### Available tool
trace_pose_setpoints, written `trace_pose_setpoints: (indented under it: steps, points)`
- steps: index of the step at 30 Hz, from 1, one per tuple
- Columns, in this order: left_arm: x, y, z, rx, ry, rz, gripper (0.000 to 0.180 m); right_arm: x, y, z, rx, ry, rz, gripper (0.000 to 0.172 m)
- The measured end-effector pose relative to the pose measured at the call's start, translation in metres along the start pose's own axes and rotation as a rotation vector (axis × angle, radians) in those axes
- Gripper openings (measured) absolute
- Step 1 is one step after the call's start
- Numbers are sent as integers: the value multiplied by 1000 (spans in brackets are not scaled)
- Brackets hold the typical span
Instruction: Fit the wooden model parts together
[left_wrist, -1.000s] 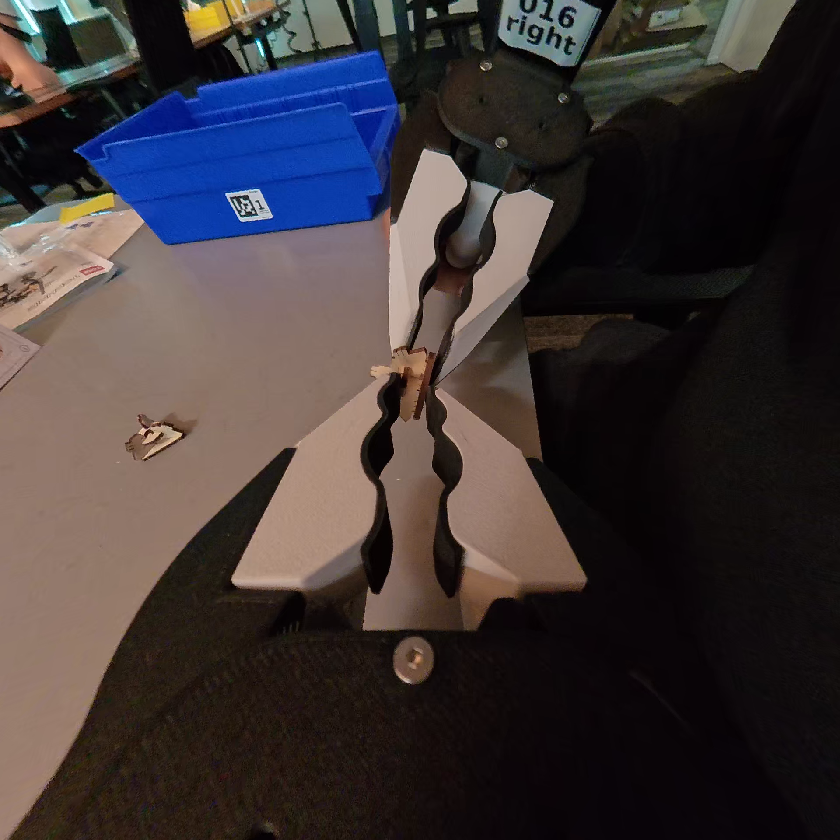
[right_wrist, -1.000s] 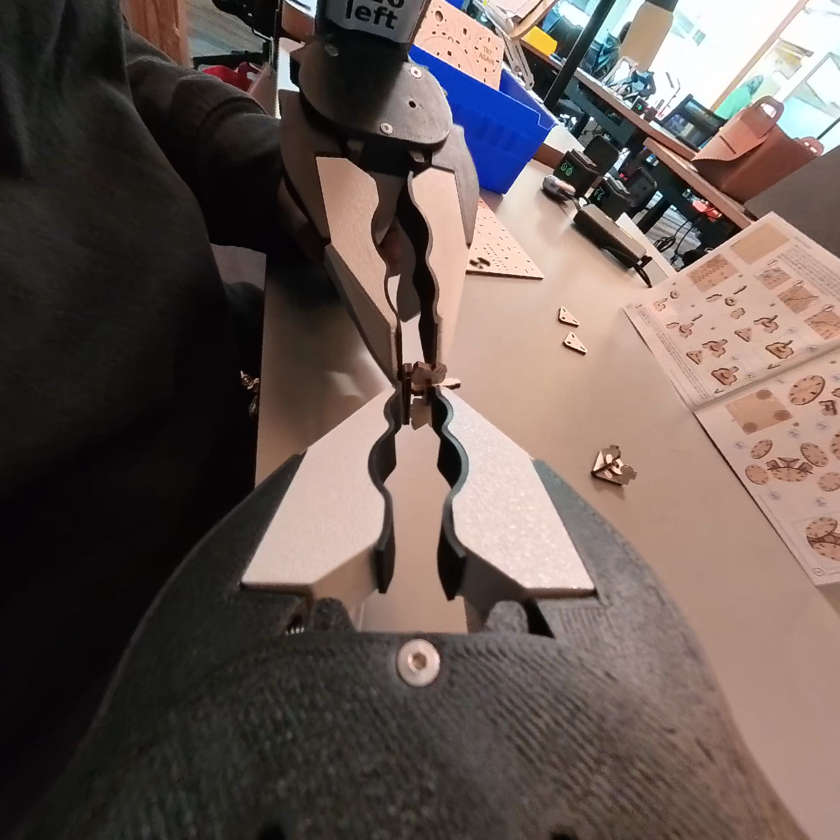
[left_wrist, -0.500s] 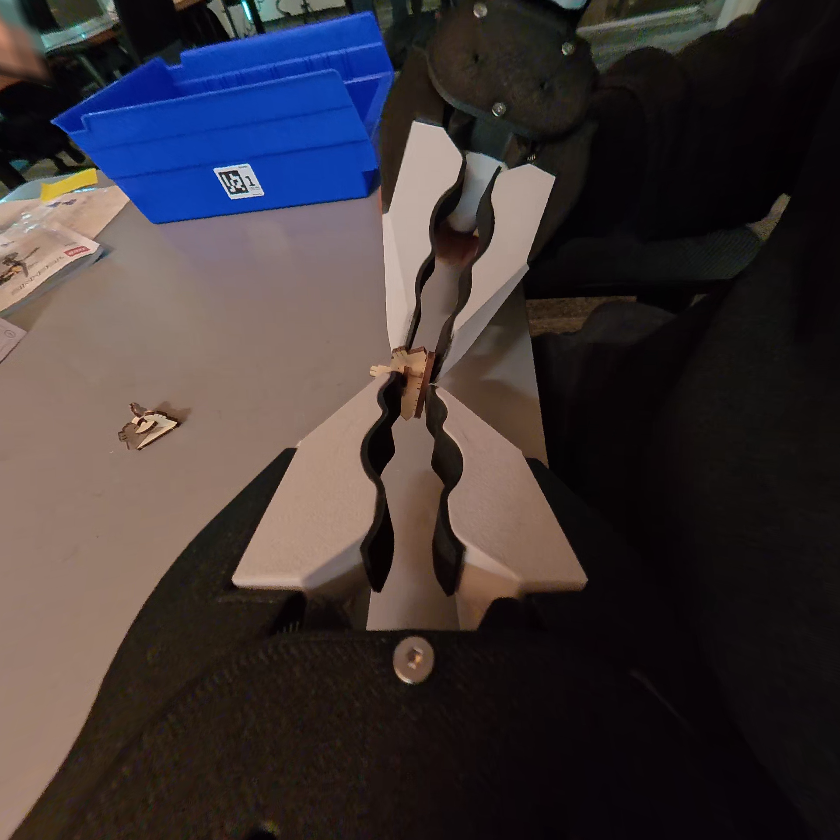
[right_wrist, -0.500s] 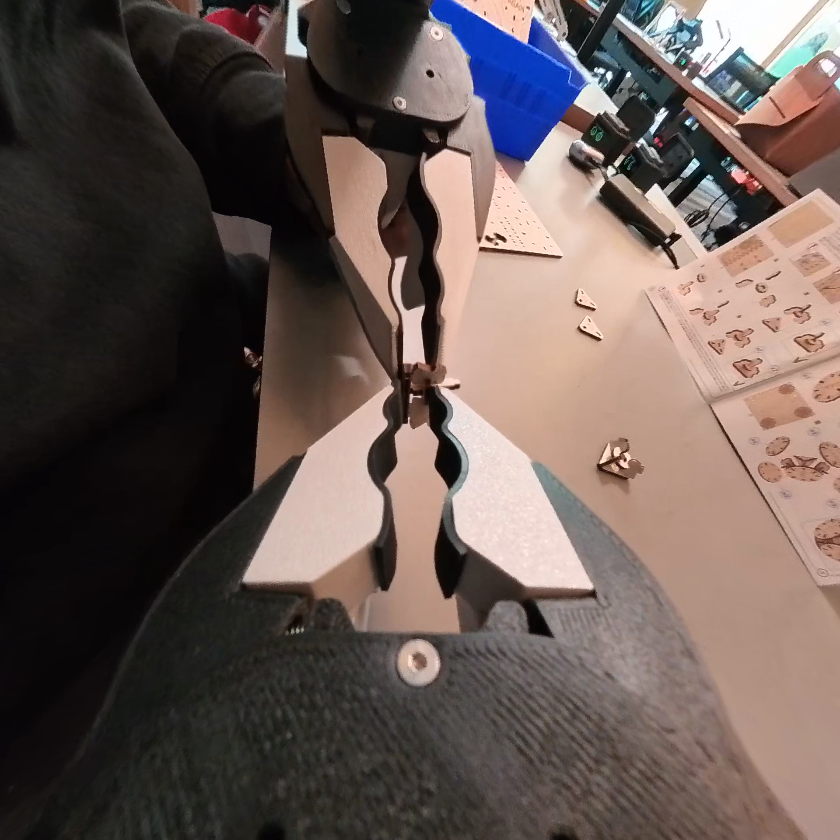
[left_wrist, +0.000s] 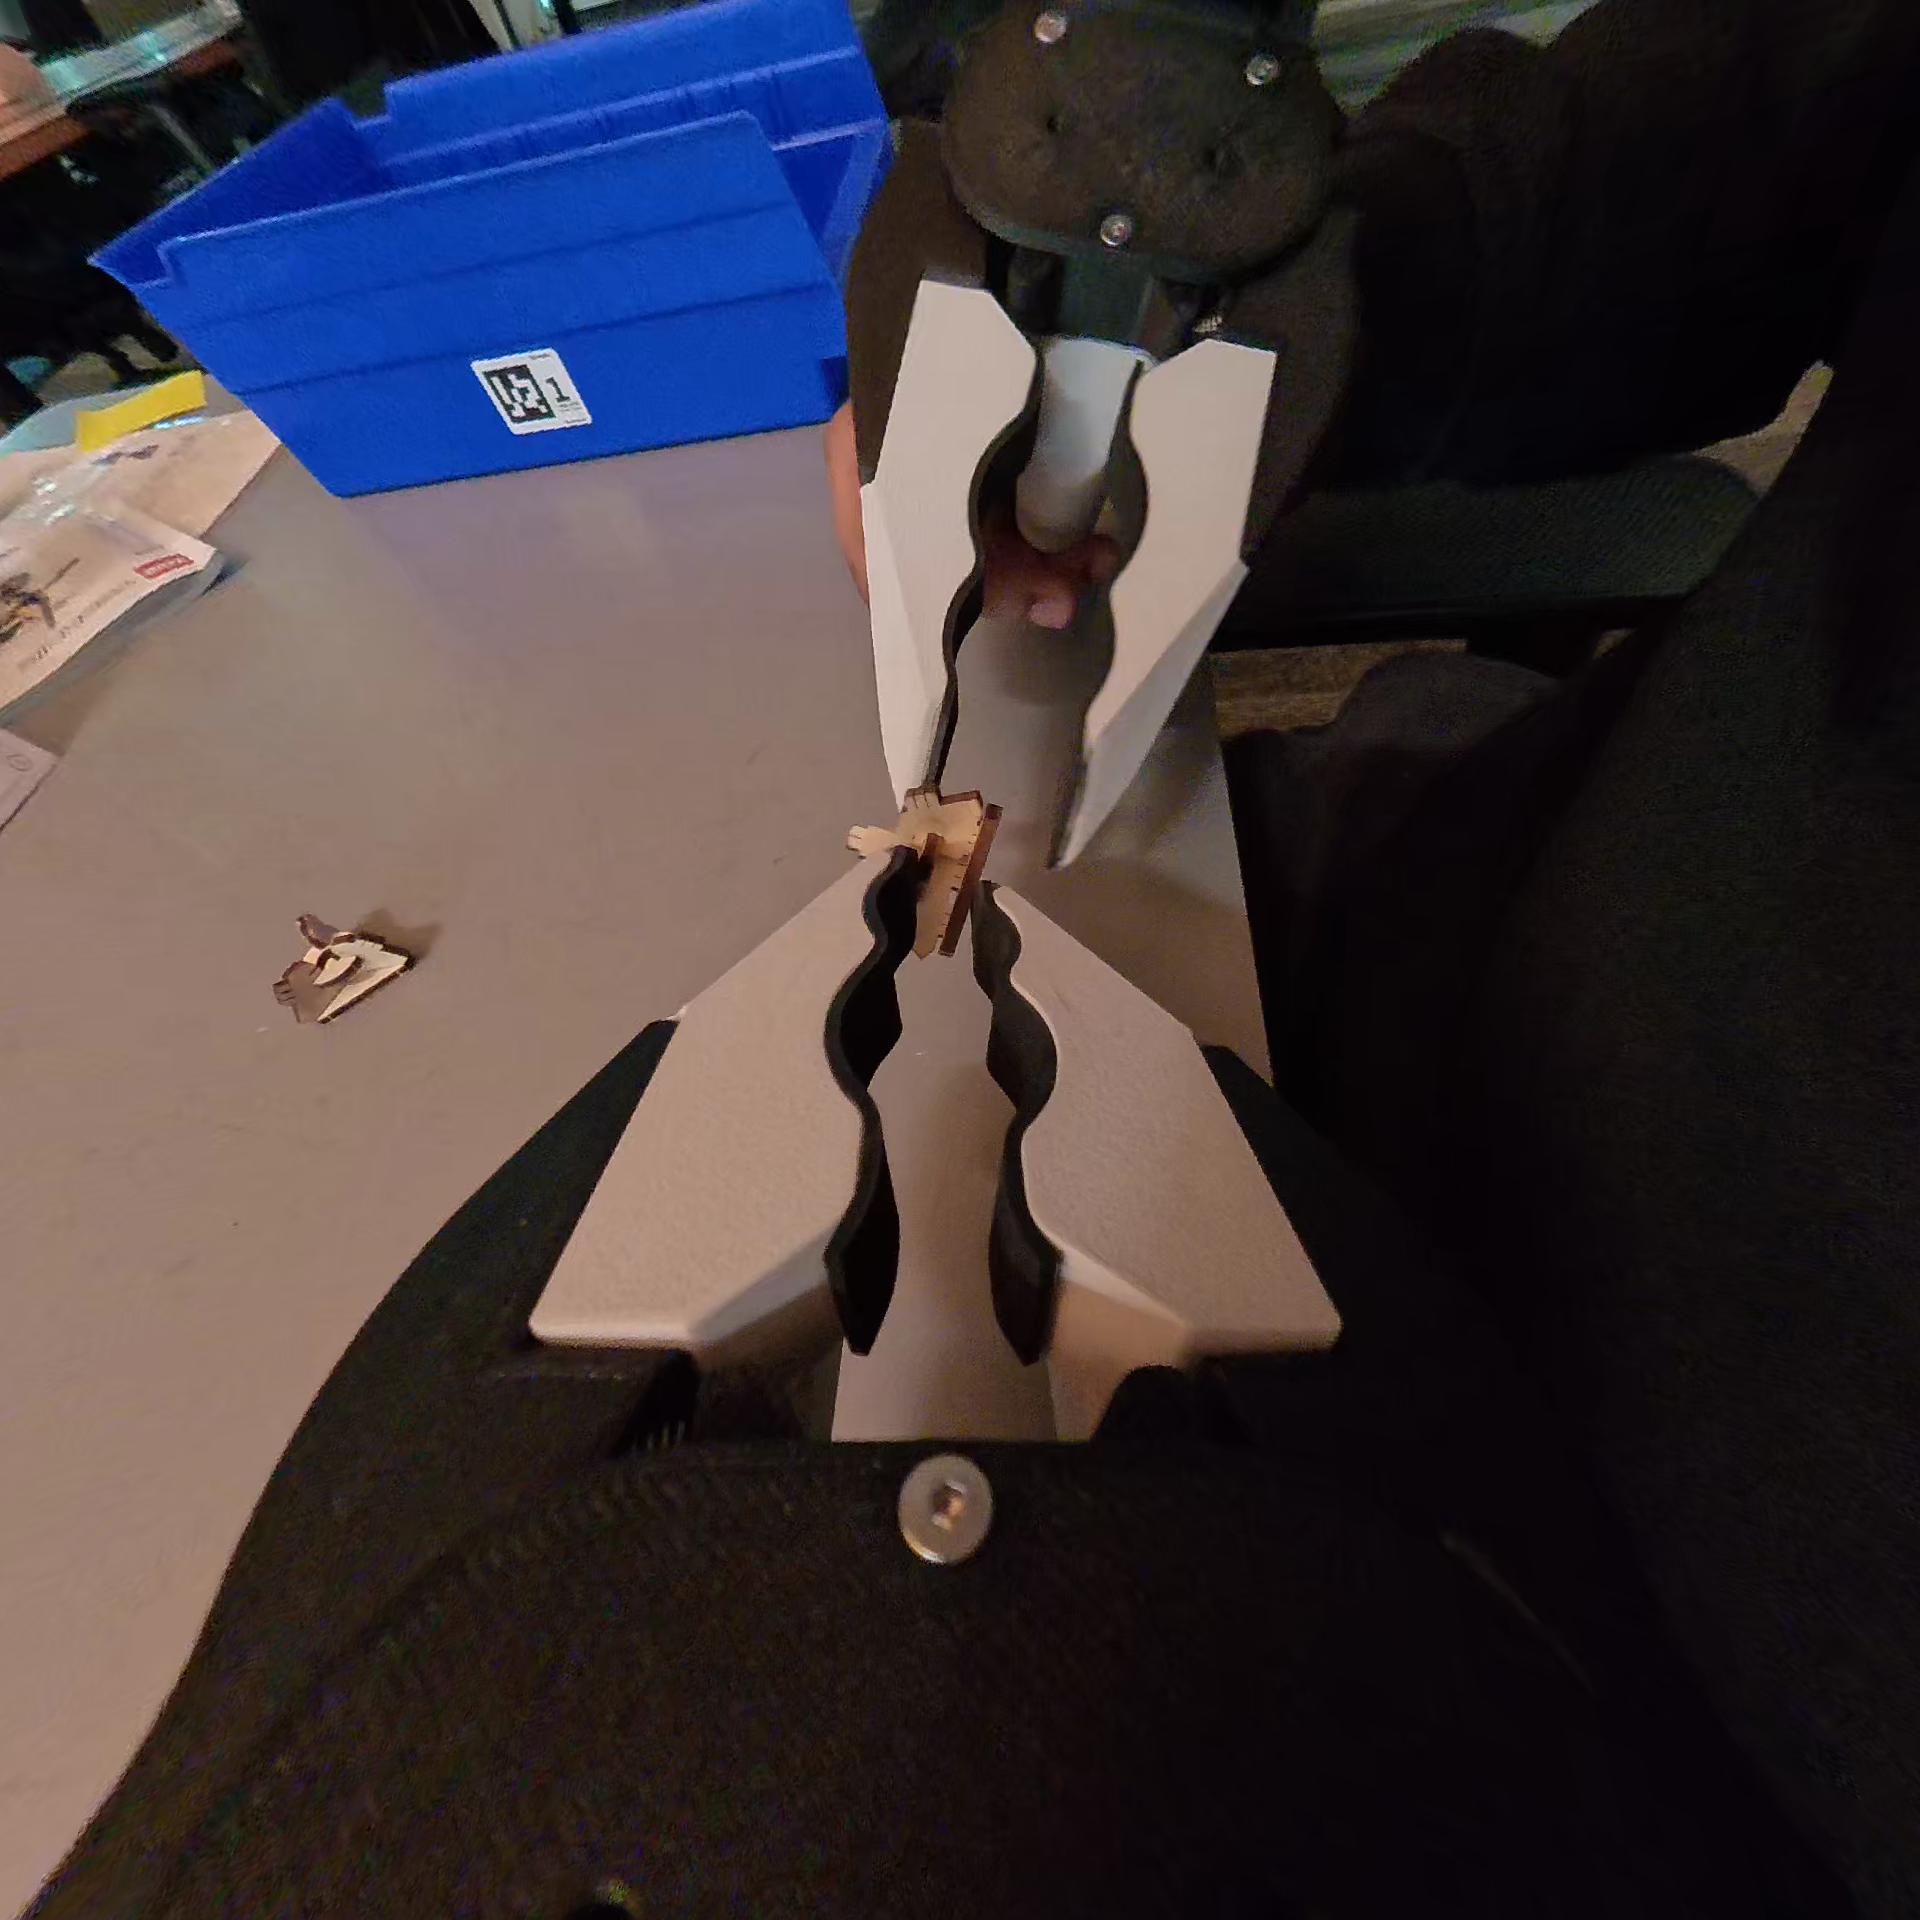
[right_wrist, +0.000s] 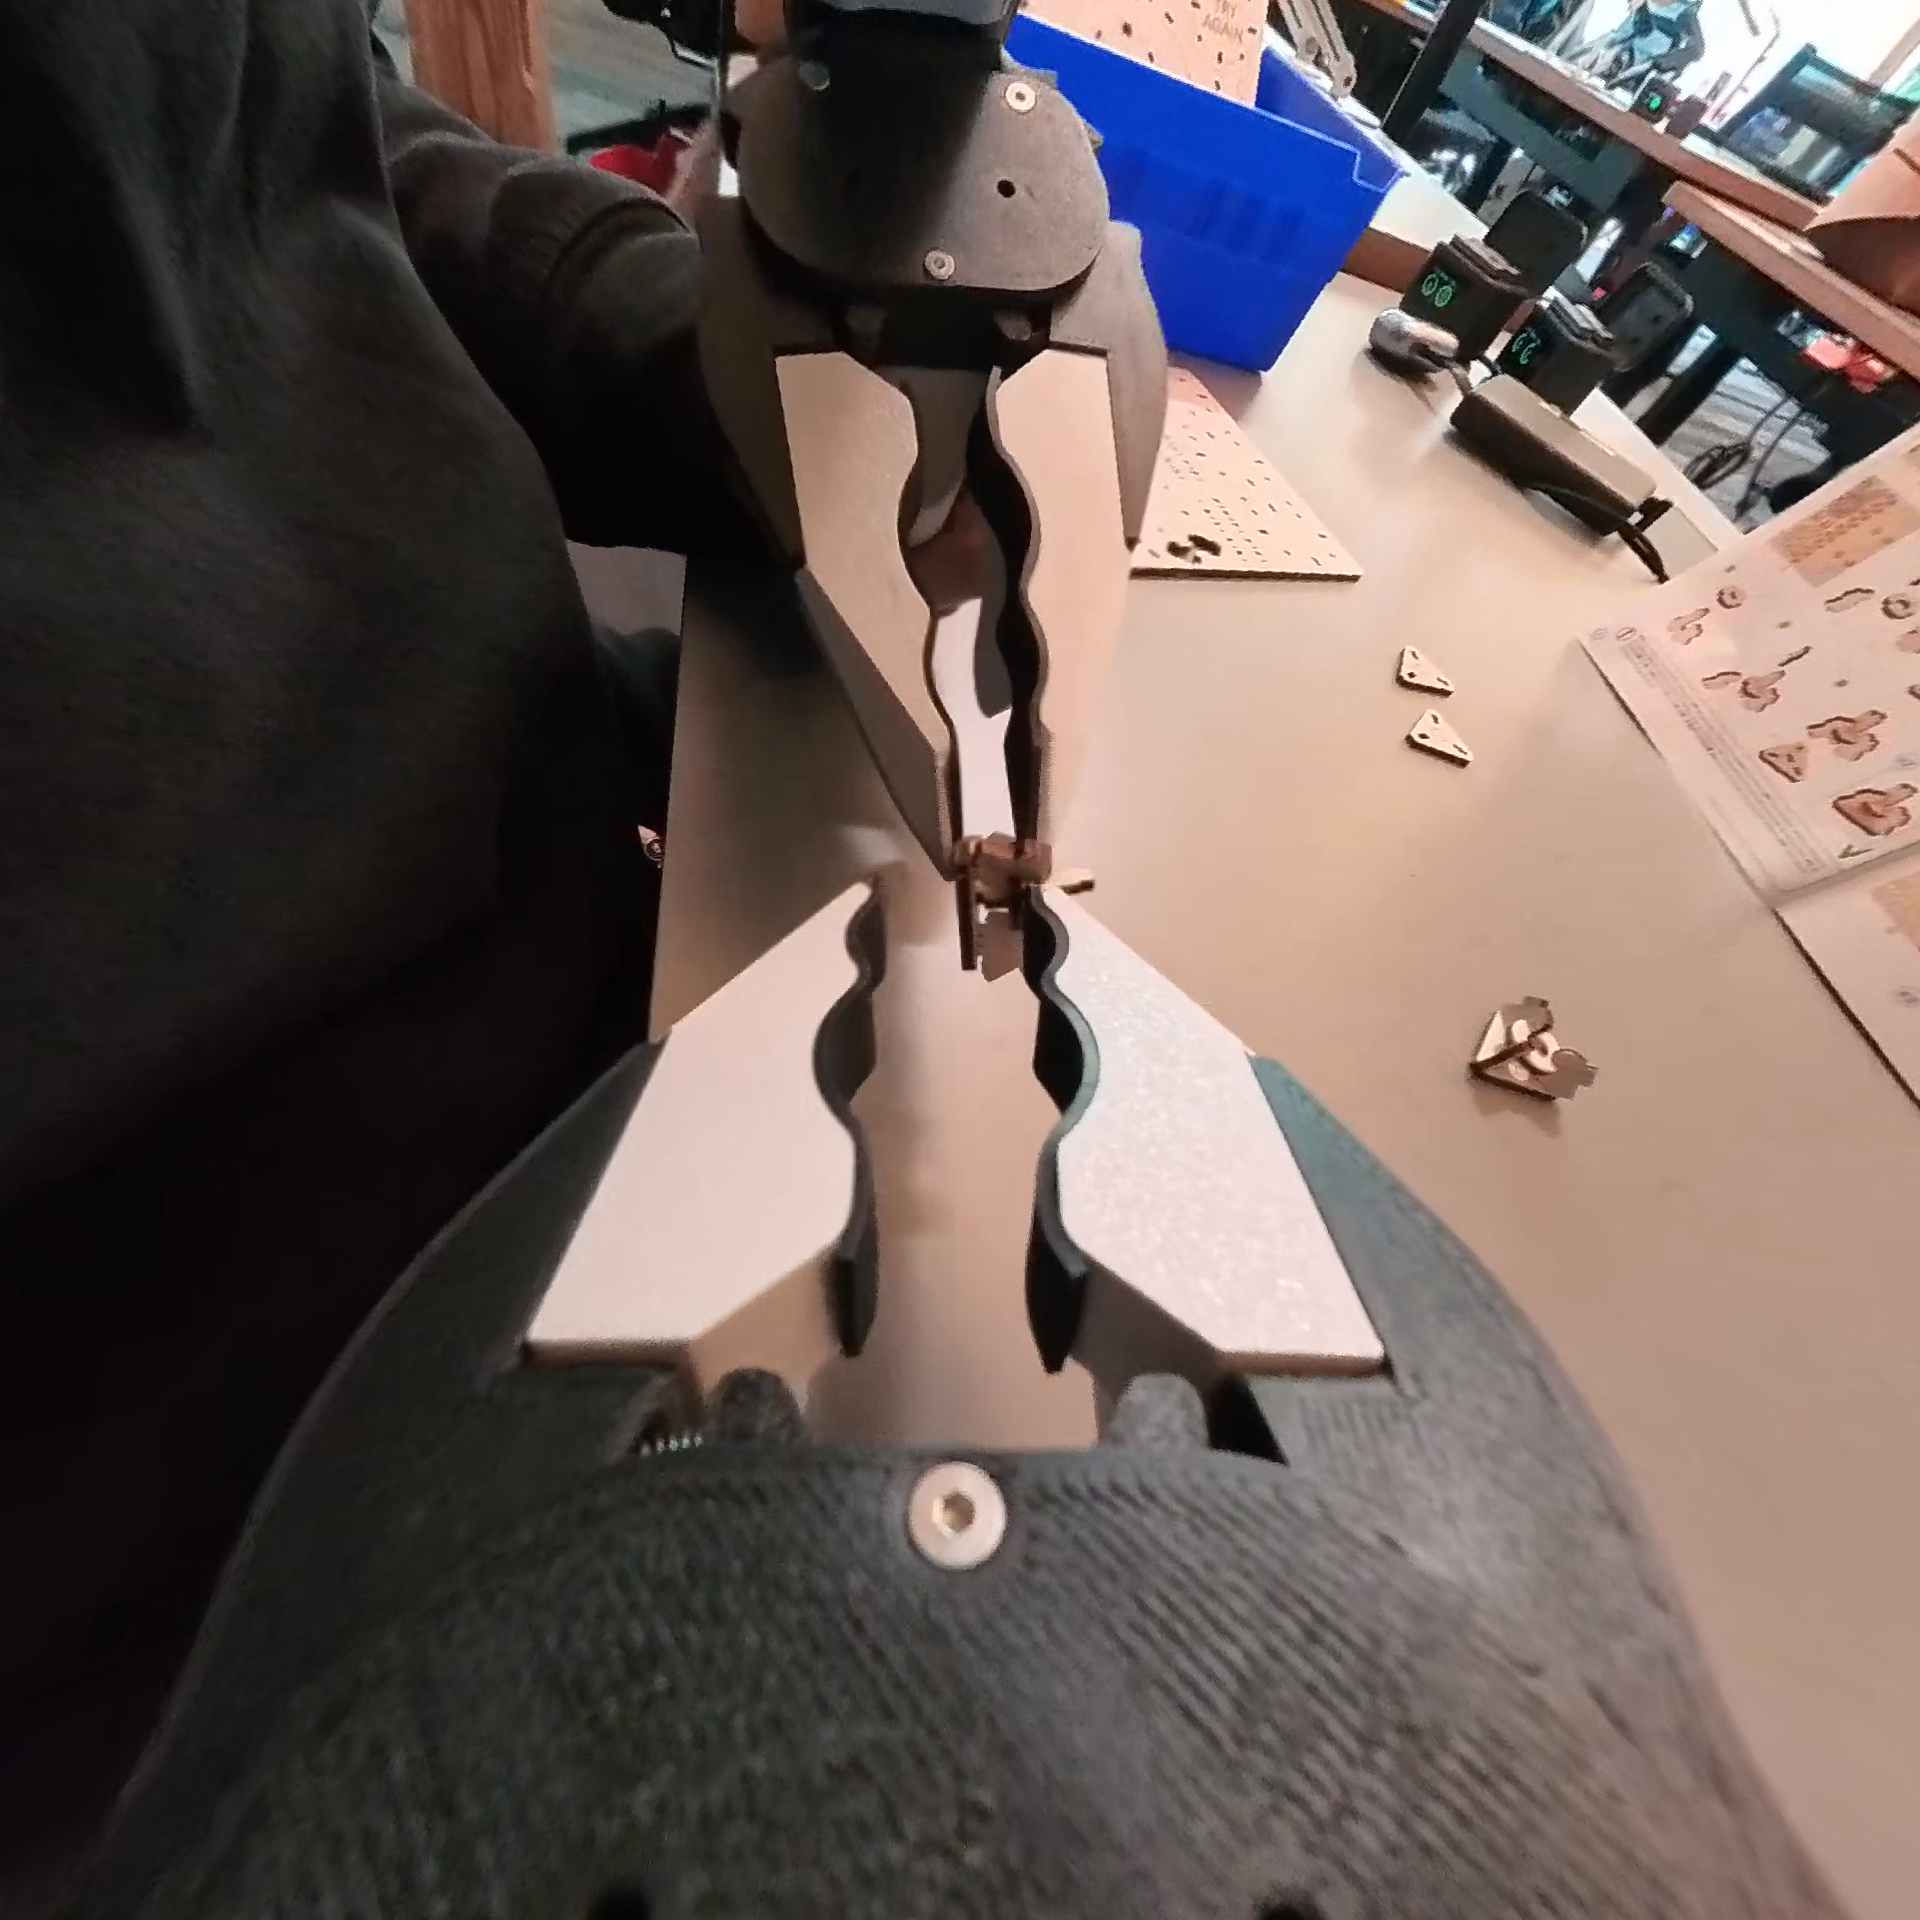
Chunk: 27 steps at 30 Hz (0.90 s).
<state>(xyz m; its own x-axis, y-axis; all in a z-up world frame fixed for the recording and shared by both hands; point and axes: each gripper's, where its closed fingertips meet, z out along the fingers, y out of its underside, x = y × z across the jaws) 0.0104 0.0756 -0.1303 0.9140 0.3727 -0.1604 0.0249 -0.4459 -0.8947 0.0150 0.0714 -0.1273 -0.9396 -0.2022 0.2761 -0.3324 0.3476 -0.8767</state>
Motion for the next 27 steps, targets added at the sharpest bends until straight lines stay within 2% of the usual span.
trace_pose_setpoints:
  steps: [7, 27]
  points:
    - [4, 1, 1, -9, 29, -7, 11, 1, 0, -1, 24, -53, 61, 11]
    - [5, 9, 6, -73, 12, 14, 10, 0, 7, 3, -66, -65, 29, 10]
